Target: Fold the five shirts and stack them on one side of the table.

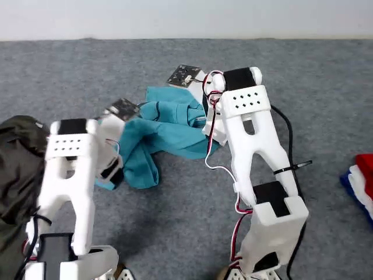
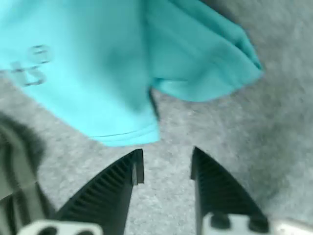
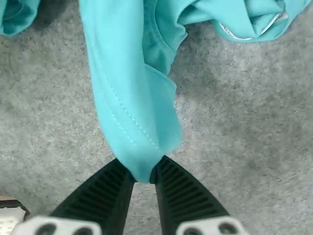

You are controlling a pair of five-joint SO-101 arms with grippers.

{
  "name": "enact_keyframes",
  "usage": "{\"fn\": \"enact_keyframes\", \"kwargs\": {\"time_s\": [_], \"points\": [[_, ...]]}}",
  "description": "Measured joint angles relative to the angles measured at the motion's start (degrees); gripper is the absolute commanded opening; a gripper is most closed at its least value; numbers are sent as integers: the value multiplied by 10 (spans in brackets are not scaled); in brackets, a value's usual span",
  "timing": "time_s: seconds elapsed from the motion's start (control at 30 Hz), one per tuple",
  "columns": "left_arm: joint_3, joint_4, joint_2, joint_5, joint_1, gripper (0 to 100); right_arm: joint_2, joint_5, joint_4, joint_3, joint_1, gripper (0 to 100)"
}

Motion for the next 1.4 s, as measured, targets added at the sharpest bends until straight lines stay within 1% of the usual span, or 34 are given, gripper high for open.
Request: {"fn": "enact_keyframes", "kwargs": {"time_s": [0.2, 0.37, 0.57, 0.73, 0.93, 1.13, 1.2, 1.33, 1.4], "points": [[44, -24, 0, -53, -2, 208, 0, -25, 0, 3, 0, 11], [60, -76, -1, -60, -4, 216, 0, -30, 0, 4, 1, 11], [69, -141, 2, -60, -36, 219, 0, -30, 0, 4, 0, 11], [66, -165, 69, -60, -53, 214, 0, -30, 0, 4, 1, 11], [17, -171, 161, -51, -58, 209, 0, -30, 0, 4, 0, 10], [-35, -167, 227, -29, -58, 151, 0, -30, 0, 4, 0, 10], [-52, -155, 243, -25, -57, 115, 0, -30, 0, 4, 0, 10], [-87, -123, 276, -23, -52, 8, 0, -30, 0, 4, 0, 10], [-108, -104, 293, -23, -51, 3, 0, -30, 0, 4, 0, 10]]}}
